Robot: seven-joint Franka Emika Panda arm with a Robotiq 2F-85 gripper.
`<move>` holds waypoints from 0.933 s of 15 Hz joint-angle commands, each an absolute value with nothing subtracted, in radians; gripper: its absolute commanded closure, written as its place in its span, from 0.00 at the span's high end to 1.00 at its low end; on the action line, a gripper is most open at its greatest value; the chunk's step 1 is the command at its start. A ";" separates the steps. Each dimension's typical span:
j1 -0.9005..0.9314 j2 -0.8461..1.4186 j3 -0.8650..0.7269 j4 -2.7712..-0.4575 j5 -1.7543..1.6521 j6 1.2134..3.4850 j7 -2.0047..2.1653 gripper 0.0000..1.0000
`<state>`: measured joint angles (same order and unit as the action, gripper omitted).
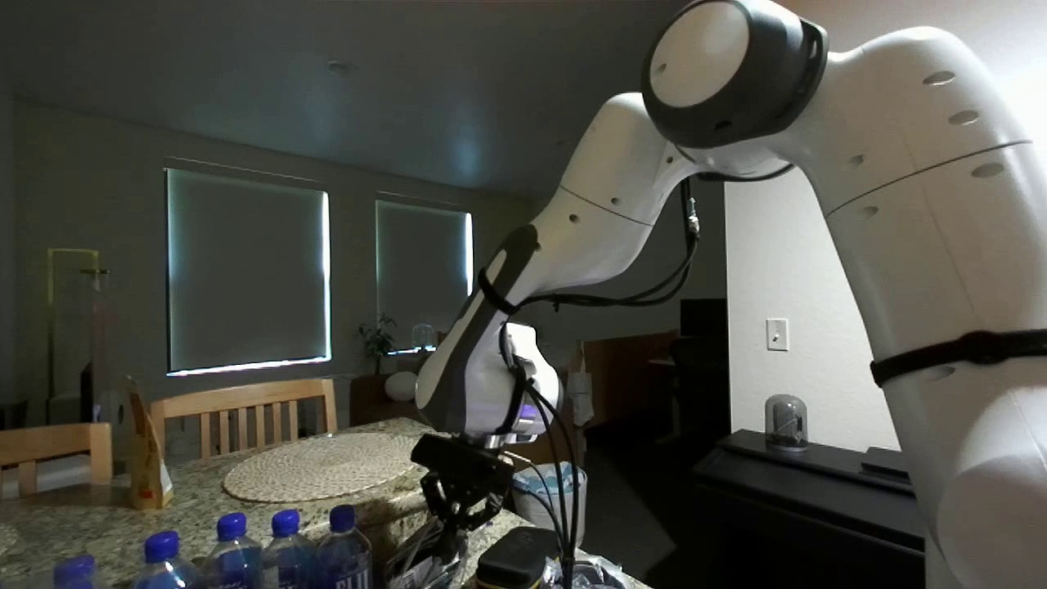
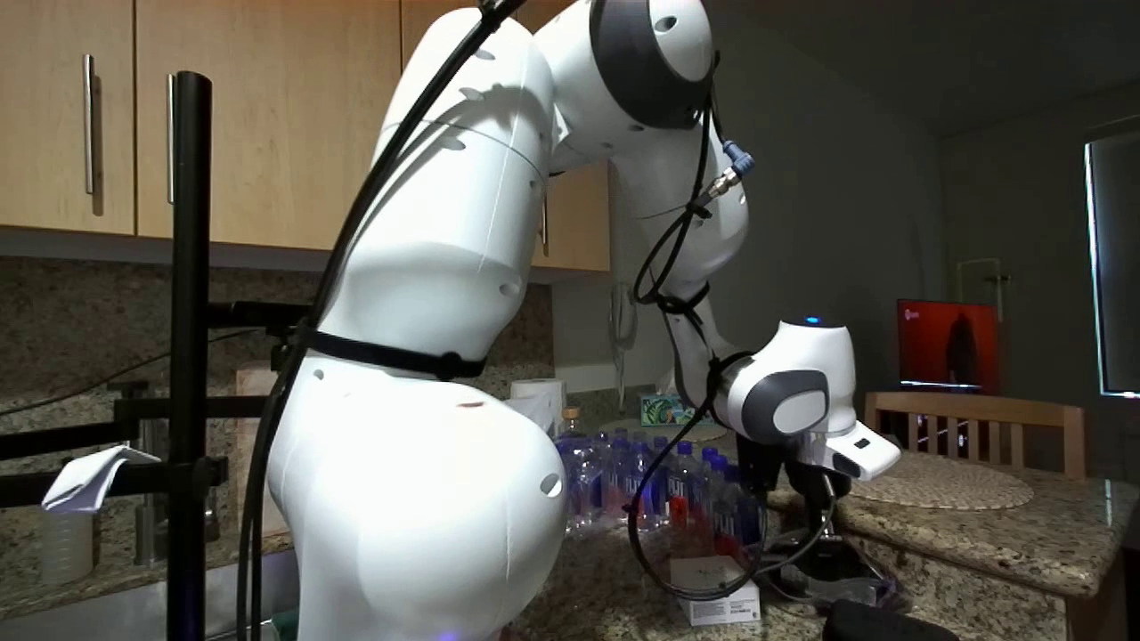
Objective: Pick the black object and put it in the plastic bag
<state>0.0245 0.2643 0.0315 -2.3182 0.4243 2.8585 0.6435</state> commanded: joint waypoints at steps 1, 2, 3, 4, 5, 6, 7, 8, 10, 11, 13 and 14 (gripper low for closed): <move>-0.020 0.324 0.040 -2.242 0.486 2.819 0.579 0.09; -0.026 0.336 0.035 -2.224 0.490 2.812 0.581 0.09; -0.032 0.344 0.035 -2.209 0.494 2.808 0.582 0.09; -0.035 0.350 0.034 -2.198 0.495 2.814 0.584 0.09; -0.037 0.354 0.036 -2.188 0.500 2.822 0.582 0.09; -0.032 0.356 0.029 -2.177 0.490 2.822 0.593 0.09; -0.027 0.358 0.022 -2.166 0.480 2.820 0.604 0.09; -0.020 0.357 0.015 -2.156 0.469 2.819 0.614 0.08; -0.010 0.355 0.004 -2.138 0.455 2.824 0.626 0.08; -0.006 0.360 0.000 -2.126 0.450 2.825 0.628 0.09; 0.001 0.364 -0.007 -2.110 0.442 2.826 0.630 0.09; 0.002 0.366 -0.008 -2.103 0.444 2.825 0.628 0.09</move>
